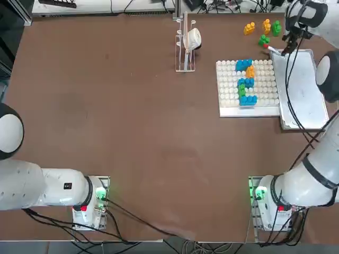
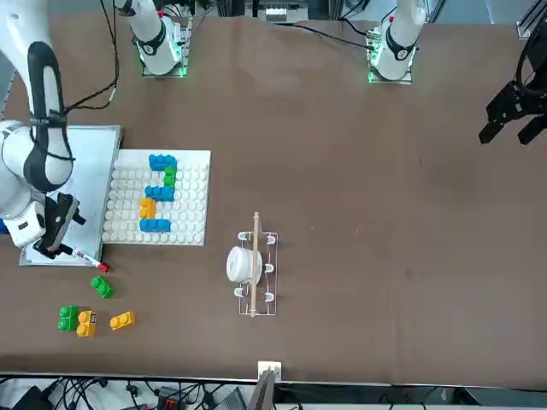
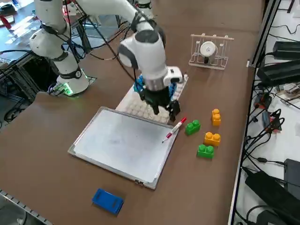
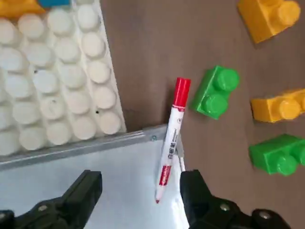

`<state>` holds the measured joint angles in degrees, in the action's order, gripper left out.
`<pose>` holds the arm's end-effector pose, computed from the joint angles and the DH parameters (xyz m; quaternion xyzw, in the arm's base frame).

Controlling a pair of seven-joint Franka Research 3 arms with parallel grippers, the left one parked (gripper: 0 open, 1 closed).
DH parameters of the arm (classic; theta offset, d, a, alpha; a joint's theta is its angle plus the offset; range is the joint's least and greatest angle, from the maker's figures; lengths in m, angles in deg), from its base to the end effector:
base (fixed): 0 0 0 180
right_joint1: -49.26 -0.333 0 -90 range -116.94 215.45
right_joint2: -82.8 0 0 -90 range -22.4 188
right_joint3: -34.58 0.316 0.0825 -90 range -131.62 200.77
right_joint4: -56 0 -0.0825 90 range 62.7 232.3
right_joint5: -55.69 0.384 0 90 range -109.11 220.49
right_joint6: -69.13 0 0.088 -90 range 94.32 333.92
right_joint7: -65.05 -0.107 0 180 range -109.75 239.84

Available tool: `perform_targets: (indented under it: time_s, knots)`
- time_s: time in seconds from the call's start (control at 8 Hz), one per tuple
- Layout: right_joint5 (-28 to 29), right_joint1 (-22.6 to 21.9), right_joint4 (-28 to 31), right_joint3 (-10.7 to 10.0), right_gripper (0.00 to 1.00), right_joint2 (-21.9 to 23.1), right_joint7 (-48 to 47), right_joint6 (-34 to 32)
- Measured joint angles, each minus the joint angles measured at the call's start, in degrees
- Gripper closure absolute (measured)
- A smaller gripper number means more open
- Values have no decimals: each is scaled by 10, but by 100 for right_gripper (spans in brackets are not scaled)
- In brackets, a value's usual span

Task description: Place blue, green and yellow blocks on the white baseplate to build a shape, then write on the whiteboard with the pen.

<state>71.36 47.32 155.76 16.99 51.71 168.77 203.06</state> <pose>0.6548 -0.1575 0.2846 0.7628 0.6446 0.0433 0.0250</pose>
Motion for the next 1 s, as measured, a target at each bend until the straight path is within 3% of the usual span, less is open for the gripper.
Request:
perform_targets:
  time_s: [0.12, 0.25, 0.62, 1.0]
  knots:
    - [2, 31, -23, 37, 0, -27, 30, 3]
    - [2, 48, -45, 57, 0, -52, 45, 4]
    - [4, 61, -95, 66, 0, -97, 65, 4]
    - [16, 64, -106, 68, 0, -109, 69, 4]
